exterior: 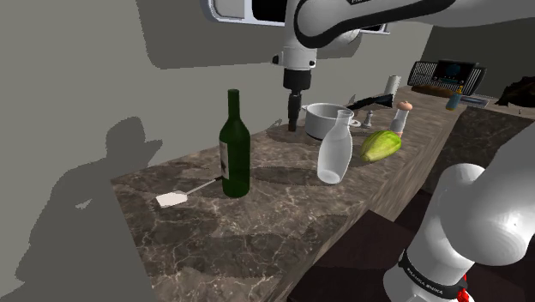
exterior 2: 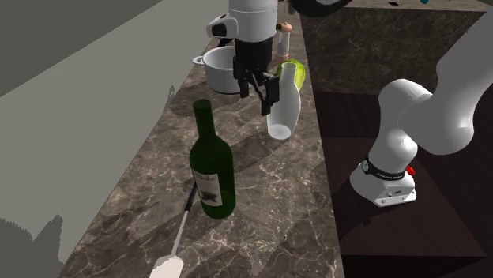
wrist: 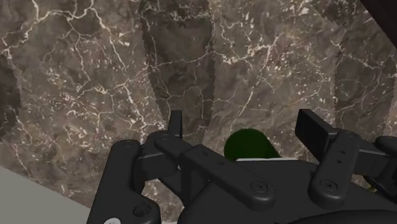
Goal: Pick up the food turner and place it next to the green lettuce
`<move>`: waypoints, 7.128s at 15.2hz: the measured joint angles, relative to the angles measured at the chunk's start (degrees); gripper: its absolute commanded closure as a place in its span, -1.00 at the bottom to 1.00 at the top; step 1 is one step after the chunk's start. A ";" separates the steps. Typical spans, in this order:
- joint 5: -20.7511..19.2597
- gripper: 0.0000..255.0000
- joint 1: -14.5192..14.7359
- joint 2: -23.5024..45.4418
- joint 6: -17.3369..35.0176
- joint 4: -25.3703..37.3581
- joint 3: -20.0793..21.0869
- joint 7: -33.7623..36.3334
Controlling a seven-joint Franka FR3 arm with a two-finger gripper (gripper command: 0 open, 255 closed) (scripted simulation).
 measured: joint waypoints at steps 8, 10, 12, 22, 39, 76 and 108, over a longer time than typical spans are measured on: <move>-0.09 -1.00 3.71 15.70 6.61 8.96 1.64 -11.14; -0.26 -1.00 4.55 19.18 7.96 11.12 2.41 -13.51; -0.52 -1.00 5.19 23.06 8.96 14.04 3.08 -16.12; -3.58 -1.00 9.22 39.75 11.86 27.97 7.56 -26.70; -5.07 1.00 10.46 45.68 17.90 27.91 8.58 -28.82; -4.32 1.00 10.54 40.73 0.18 40.76 8.86 -30.10; -5.29 1.00 -3.83 8.74 5.42 5.28 -3.43 -55.65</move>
